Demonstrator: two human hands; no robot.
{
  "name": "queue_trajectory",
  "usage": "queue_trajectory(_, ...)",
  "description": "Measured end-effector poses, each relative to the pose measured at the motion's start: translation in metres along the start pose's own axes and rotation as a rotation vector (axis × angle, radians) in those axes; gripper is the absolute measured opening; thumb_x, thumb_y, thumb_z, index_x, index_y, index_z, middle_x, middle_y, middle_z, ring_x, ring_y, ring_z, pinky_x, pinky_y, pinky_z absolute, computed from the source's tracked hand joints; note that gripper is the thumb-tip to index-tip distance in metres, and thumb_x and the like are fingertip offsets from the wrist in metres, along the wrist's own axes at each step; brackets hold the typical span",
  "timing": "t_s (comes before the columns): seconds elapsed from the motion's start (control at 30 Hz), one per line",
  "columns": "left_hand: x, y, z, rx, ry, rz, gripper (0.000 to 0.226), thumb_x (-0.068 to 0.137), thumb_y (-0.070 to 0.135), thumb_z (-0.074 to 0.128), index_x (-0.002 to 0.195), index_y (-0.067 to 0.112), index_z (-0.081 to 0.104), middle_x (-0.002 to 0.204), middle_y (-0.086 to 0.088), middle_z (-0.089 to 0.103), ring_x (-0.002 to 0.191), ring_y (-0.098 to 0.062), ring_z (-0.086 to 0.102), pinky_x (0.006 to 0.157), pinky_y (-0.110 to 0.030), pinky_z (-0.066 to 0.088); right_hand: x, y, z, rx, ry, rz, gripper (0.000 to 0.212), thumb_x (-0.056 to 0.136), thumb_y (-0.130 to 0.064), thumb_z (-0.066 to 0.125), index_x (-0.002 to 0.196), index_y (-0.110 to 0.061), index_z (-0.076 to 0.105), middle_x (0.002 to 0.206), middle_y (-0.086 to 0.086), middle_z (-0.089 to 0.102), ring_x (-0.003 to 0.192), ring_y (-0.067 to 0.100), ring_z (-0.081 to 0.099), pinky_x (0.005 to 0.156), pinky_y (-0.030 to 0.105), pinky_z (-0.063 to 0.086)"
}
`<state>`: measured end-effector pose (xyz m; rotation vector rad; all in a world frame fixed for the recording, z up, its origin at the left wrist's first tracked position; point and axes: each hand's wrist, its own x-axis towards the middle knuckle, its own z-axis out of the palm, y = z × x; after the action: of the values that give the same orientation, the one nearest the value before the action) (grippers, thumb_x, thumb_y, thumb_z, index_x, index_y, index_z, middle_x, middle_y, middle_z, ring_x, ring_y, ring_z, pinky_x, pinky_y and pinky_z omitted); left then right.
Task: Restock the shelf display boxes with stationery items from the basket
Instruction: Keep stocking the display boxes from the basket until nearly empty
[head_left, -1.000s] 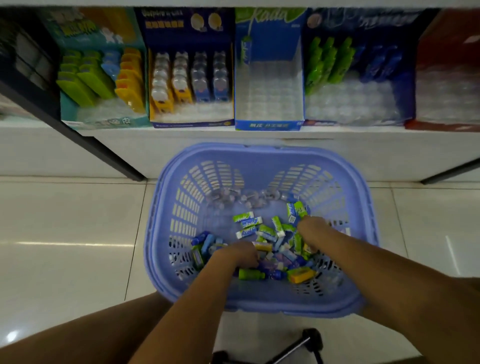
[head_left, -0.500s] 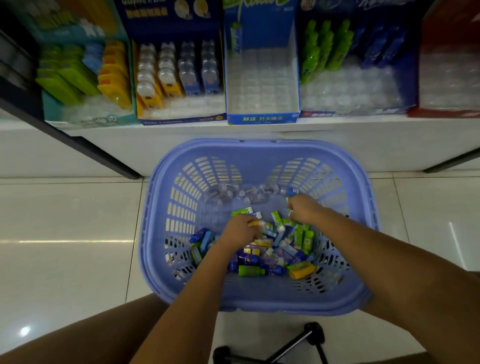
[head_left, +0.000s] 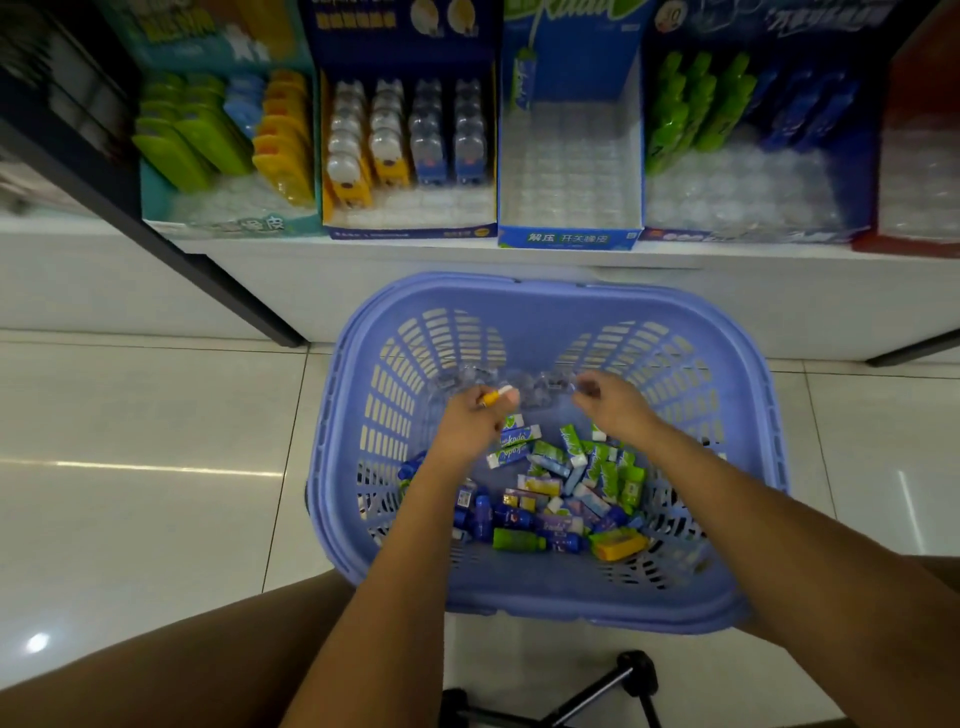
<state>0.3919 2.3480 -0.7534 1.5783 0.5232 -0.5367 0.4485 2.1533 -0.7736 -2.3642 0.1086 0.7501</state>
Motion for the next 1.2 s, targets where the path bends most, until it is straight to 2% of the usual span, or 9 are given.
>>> queue_trajectory(0.13, -0.004, 0.027, -0.018, -0.249, 0.059, 0.104, 0.025, 0.096, 0.022, 0.055, 0.08, 0.003, 0.056, 0.067, -0.007, 0.042, 0.057, -0.012, 0.036, 0.051, -0.018, 0.036, -0.032, -0.058, -0.025, 0.752, -0.276, 0.039, 0.019, 0.096, -0.017, 0.051, 0.11, -0.01, 0.061, 0.097, 0.005, 0.064, 0.063, 0.013, 0.057, 0.064, 0.025, 0.049)
queue_trajectory(0.23, -0.015, 0.056, -0.033, -0.394, 0.061, 0.194, 0.019, 0.096, 0.02, 0.054, 0.082, 0.009, 0.062, 0.071, -0.005, 0.049, 0.056, -0.008, 0.041, 0.052, -0.018, 0.035, -0.051, -0.099, -0.044, 0.547, -0.081, -0.228, 0.018, 0.091, -0.017, 0.06, 0.108, -0.012, 0.062, 0.086, 0.009, 0.069, 0.057, 0.011, 0.058, 0.056, 0.02, 0.045)
queue_trajectory(0.37, -0.032, 0.088, -0.053, -0.56, 0.012, 0.314, 0.019, 0.098, 0.015, 0.048, 0.087, 0.008, 0.062, 0.079, -0.003, 0.053, 0.06, -0.005, 0.044, 0.051, -0.014, 0.037, -0.056, -0.158, -0.076, 0.157, 0.344, -0.561, 0.028, 0.087, -0.018, 0.065, 0.115, -0.019, 0.065, 0.097, 0.007, 0.055, 0.081, 0.008, 0.051, 0.076, 0.006, 0.038)
queue_trajectory(0.47, -0.045, 0.102, -0.062, -0.705, 0.028, 0.36, 0.019, 0.1, 0.009, 0.041, 0.092, 0.005, 0.058, 0.084, -0.004, 0.055, 0.06, -0.006, 0.046, 0.05, -0.014, 0.037, -0.044, -0.194, -0.095, 0.018, 0.477, -0.678, 0.032, 0.084, -0.021, 0.067, 0.115, -0.019, 0.06, 0.089, -0.008, 0.053, 0.074, 0.002, 0.047, 0.066, 0.003, 0.035)
queue_trajectory(0.53, -0.05, 0.108, -0.067, -0.809, 0.073, 0.365, 0.021, 0.101, 0.007, 0.038, 0.094, 0.004, 0.058, 0.086, -0.006, 0.057, 0.061, -0.008, 0.047, 0.051, -0.016, 0.04, -0.03, -0.215, -0.101, -0.039, 0.481, -0.699, 0.029, 0.081, -0.021, 0.071, 0.109, -0.016, 0.063, 0.084, -0.013, 0.058, 0.07, 0.001, 0.052, 0.069, 0.006, 0.043)
queue_trajectory(0.63, -0.054, 0.112, -0.074, -0.838, 0.126, 0.384, 0.024, 0.101, 0.007, 0.036, 0.093, 0.006, 0.059, 0.083, -0.006, 0.055, 0.065, -0.012, 0.047, 0.055, -0.019, 0.041, -0.007, -0.23, -0.099, -0.257, 0.398, -0.699, 0.028, 0.088, -0.011, 0.062, 0.116, -0.008, 0.064, 0.113, 0.012, 0.057, 0.095, 0.024, 0.057, 0.092, 0.028, 0.045)
queue_trajectory(0.8, -0.057, 0.115, -0.083, -0.714, 0.212, 0.405, 0.021, 0.101, 0.012, 0.04, 0.096, 0.013, 0.059, 0.078, -0.002, 0.051, 0.068, -0.01, 0.051, 0.062, -0.022, 0.041, 0.008, -0.238, -0.103, -0.424, 0.434, -0.675, 0.026, 0.086, -0.013, 0.065, 0.112, -0.008, 0.062, 0.108, 0.016, 0.061, 0.094, 0.028, 0.059, 0.082, 0.03, 0.045)
queue_trajectory(0.9, -0.058, 0.116, -0.083, -0.681, 0.239, 0.397, 0.02, 0.101, 0.013, 0.04, 0.1, 0.015, 0.059, 0.078, -0.001, 0.052, 0.07, -0.01, 0.052, 0.064, -0.023, 0.042, 0.007, -0.243, -0.105, -0.462, 0.444, -0.695, 0.029, 0.085, -0.016, 0.067, 0.113, -0.008, 0.067, 0.108, 0.017, 0.063, 0.097, 0.031, 0.059, 0.088, 0.033, 0.047)
queue_trajectory(1.2, -0.064, 0.123, -0.083, -0.864, 0.141, 0.369, 0.021, 0.101, 0.014, 0.041, 0.113, 0.008, 0.057, 0.086, -0.003, 0.059, 0.077, -0.011, 0.058, 0.068, -0.022, 0.049, -0.005, -0.226, -0.076, -0.184, 0.553, -0.749, 0.032, 0.088, -0.013, 0.064, 0.119, -0.005, 0.065, 0.114, 0.015, 0.061, 0.099, 0.027, 0.061, 0.092, 0.028, 0.048)
